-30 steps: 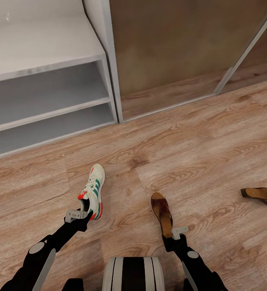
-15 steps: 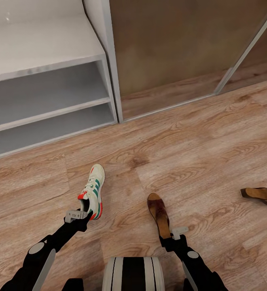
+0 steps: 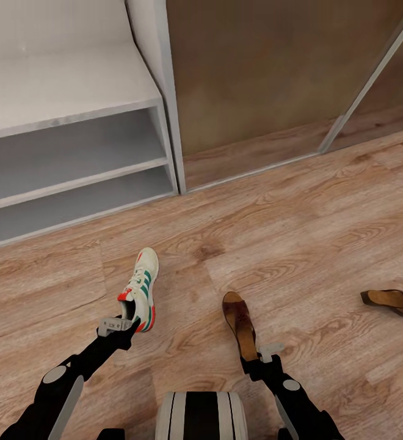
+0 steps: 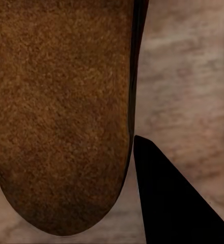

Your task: Pick up the two gym shoes and the two sandals from the corridor floor and place them onto the hallstand (shoe rack) in the corridor, making sure they are on the rack and not on the floor. Arrange them so the two gym shoes are next to each other and the two sandals are next to each other.

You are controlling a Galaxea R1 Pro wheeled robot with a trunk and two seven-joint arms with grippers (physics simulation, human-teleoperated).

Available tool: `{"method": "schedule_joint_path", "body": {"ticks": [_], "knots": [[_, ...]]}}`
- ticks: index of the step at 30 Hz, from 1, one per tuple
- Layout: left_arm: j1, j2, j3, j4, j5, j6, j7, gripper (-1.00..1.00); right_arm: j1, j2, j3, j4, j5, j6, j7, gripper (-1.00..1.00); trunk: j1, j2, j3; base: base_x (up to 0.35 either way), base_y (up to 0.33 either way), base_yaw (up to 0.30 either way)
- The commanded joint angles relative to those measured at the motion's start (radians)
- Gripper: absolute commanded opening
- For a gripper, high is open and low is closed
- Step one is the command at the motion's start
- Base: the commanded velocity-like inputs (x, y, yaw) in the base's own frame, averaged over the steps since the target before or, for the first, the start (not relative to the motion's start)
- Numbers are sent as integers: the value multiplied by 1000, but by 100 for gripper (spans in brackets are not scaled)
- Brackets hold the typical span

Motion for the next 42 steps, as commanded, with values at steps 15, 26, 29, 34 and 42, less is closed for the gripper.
{"method": "schedule_joint_path", "body": {"ticks": [15, 26, 29, 34, 42], "knots": [[0, 0, 8, -1, 14, 11, -5, -100, -1, 1, -1, 1, 8, -2, 4, -100, -7, 3, 58, 0, 0, 0], [9, 5, 44, 3, 12, 15, -16, -100, 0, 1, -2, -2, 9, -8, 2, -100, -12, 6, 114, 0, 0, -26], [11, 8, 77, 8, 9, 15, -15, -100, 1, 0, -2, -1, 10, -20, 3, -100, -13, 7, 130, 0, 0, -3], [89, 60, 158, 30, -2, 8, -13, -100, 3, -7, -3, 1, 11, -70, 4, -100, -15, 8, 158, 0, 0, -1], [203, 76, 312, 209, -2, -143, -7, -100, 81, -60, -3, 2, 17, -238, 4, -100, -19, 10, 201, 0, 0, 0]]}}
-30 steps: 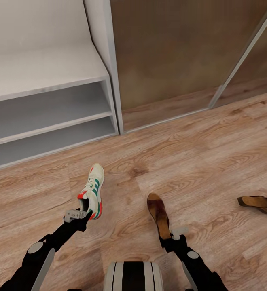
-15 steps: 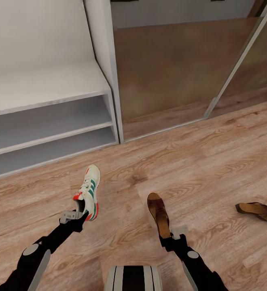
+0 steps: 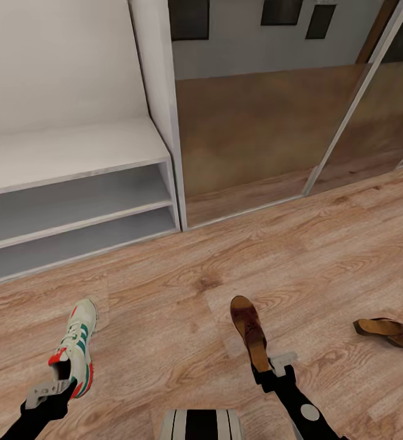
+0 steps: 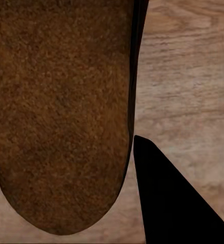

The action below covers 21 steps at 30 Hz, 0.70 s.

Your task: Pick up the two gym shoes and the two sandals from the corridor floor and place them onto the hallstand (shoe rack) in the corridor, making sure they are on the rack and not on the floor. Arrange them so the two gym shoes are next to each other and the two sandals are next to each other.

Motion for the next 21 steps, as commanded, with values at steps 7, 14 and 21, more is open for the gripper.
{"method": "schedule_joint_path", "body": {"ticks": [7, 14, 21], "knots": [[5, -2, 30, 239, 17, -212, 69, -100, 111, -6, -7, 0, 2, -157, 4, -100, -3, 1, 38, 0, 0, 0], [6, -35, 30, 321, 16, -308, 122, -100, 160, -26, -13, 3, 1, -225, 2, -100, -6, 3, 76, 0, 0, 0], [6, -58, 27, 361, 7, -324, 156, -100, 176, -33, -91, 4, -1, -254, 2, -100, -10, 5, 111, 0, 0, 0]]}}
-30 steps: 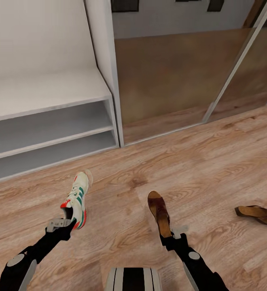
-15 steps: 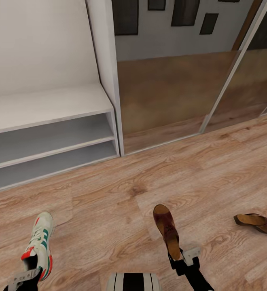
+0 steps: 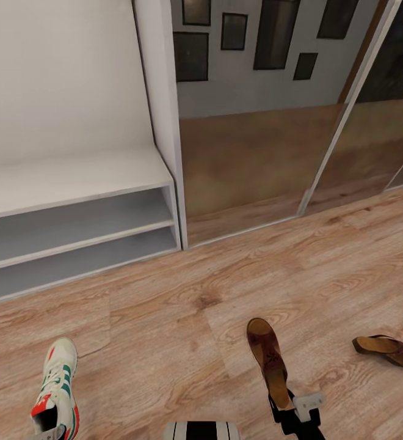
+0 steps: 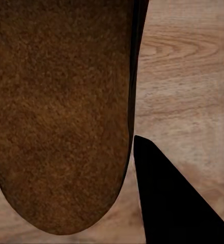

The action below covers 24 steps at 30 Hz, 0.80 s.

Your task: Pick up the two gym shoes and the two sandals from the corridor floor and place them onto the hallstand (shoe rack) in the corridor, making sure they are on the rack and not on the floor. Arrange them so the two gym shoes are next to each other and the two sandals are next to each other.

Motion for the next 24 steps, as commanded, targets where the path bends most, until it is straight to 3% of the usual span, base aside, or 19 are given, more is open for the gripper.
{"method": "schedule_joint_path", "body": {"ticks": [1, 3, 10, 13, 15, 24], "knots": [[-1, 0, 2, 7, 10, -1, -8, -100, 0, 1, -19, 0, 3, -4, 9, -100, -1, 0, 4, 0, 0, 0], [-1, 0, 3, 17, 10, -1, -7, -100, 1, 3, -37, -1, 3, -5, 10, -100, -1, 1, 12, 0, 0, 0], [-1, -2, -6, 25, 6, 0, -5, -100, 1, 7, -40, 3, 4, -4, 10, -100, -5, 2, 39, 0, 0, 0], [-1, -3, -9, 28, -11, 4, 114, -100, 1, 10, -40, 7, 5, -4, 10, -100, -13, 16, 53, 0, 0, 0], [-2, -3, -19, 28, -16, 4, 155, -100, 1, 10, -40, 7, 5, -4, 10, -100, -20, 30, 62, 0, 0, 0], [-2, -5, -45, 28, -28, 5, 184, -100, 1, 10, -41, 39, 3, -4, 10, -100, -55, 93, 104, 0, 0, 0]]}}
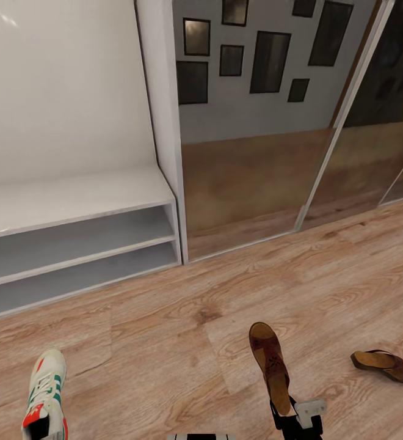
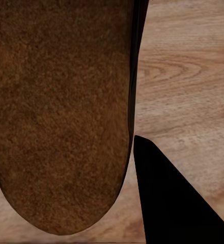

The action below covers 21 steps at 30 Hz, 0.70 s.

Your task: Pick up the two gym shoes and the two sandals from the corridor floor and place them onto the hallstand (shoe rack) in the corridor, making sure they are on the rack and not on the floor. Arrange them so the two gym shoes are next to each other and the two sandals are next to each other.

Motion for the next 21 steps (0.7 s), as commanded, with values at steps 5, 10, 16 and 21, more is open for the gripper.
{"method": "schedule_joint_path", "body": {"ticks": [5, 10, 16, 21], "knots": [[0, 0, 0, 0, 9, -3, -5, -100, -1, 1, -8, 6, 4, -3, 8, -100, -8, 14, 14, 0, 0, 0], [0, 0, -2, -2, 10, -5, -6, -100, -1, 1, -8, 7, 5, -3, 8, -100, -8, 14, 21, 0, 0, 0], [0, -19, -3, -2, 6, -6, -6, -100, -1, 1, -7, 8, 5, -3, 8, -100, -8, 14, 29, 0, 0, 3], [0, -25, -2, -2, 0, -6, -6, -100, -1, 1, -7, 9, 5, -3, 8, -100, -8, 14, 36, 0, 0, 128]]}}
